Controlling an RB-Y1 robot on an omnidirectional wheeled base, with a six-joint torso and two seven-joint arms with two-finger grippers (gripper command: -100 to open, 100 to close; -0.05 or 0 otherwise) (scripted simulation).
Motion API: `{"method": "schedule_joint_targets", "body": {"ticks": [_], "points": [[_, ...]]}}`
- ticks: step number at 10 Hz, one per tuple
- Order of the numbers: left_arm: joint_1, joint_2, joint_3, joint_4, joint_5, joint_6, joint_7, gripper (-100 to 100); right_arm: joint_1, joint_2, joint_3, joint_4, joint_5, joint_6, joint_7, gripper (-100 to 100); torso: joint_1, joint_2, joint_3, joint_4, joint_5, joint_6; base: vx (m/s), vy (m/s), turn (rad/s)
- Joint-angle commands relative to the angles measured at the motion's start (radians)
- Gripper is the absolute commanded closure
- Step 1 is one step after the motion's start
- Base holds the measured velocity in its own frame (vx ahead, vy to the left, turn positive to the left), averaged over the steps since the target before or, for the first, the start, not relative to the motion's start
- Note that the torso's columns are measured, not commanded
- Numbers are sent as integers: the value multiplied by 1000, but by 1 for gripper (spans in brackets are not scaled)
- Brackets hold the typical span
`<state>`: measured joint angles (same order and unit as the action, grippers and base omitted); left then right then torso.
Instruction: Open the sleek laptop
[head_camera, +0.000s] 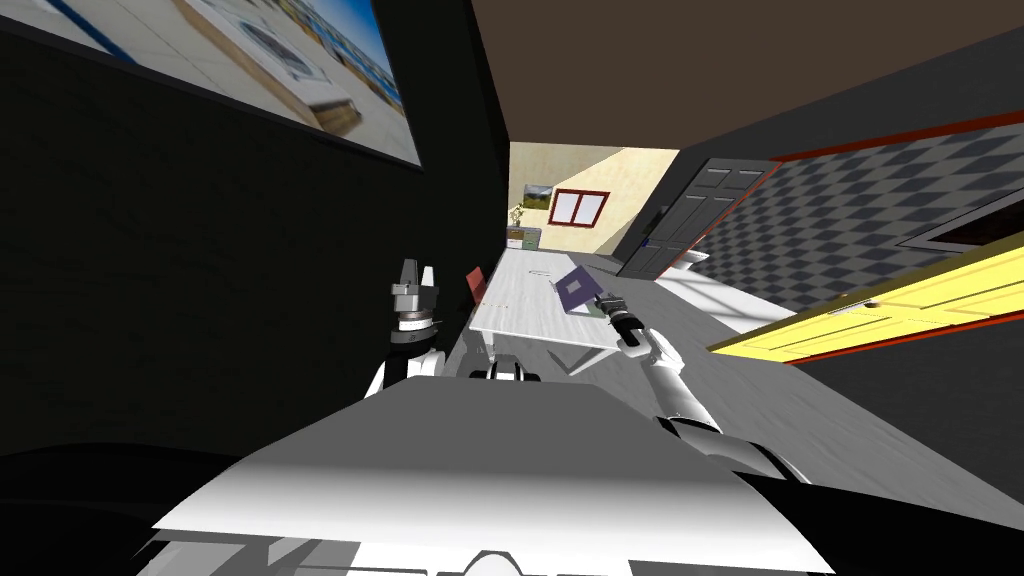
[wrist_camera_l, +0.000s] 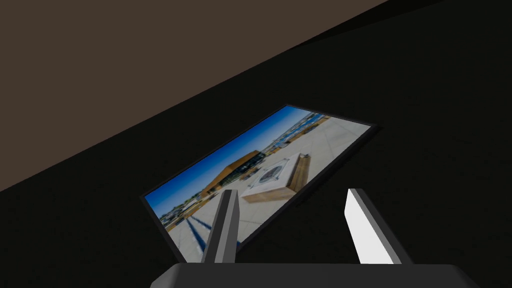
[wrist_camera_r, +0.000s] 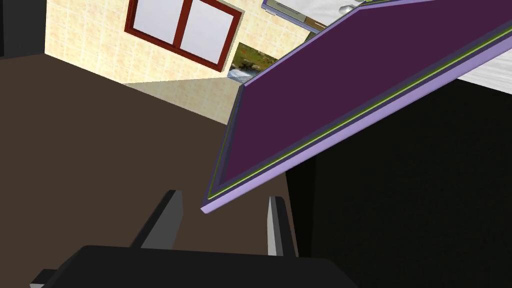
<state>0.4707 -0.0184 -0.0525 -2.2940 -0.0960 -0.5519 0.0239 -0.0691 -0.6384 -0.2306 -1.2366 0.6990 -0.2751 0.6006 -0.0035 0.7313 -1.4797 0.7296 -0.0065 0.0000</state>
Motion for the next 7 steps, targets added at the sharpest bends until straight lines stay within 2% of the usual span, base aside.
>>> {"method": "schedule_joint_targets", "body": {"ticks": [1, 2, 7], "points": [[0, 0, 0, 0, 0, 0, 0, 0, -2, 18, -1, 10, -19, -2, -12, 100, 1, 0, 0, -1, -1, -2, -12, -58, -12], [0, 0, 0, 0, 0, 0, 0, 0, -3, 59, -4, 36, -51, -23, -31, 100, 5, 0, 0, 2, 3, -3, 24, -96, -56], [0, 0, 0, 0, 0, 0, 0, 0, -5, 157, -7, 99, -123, -77, -67, 100, 2, -1, -1, 1, 1, -4, 12, -120, -15]]}}
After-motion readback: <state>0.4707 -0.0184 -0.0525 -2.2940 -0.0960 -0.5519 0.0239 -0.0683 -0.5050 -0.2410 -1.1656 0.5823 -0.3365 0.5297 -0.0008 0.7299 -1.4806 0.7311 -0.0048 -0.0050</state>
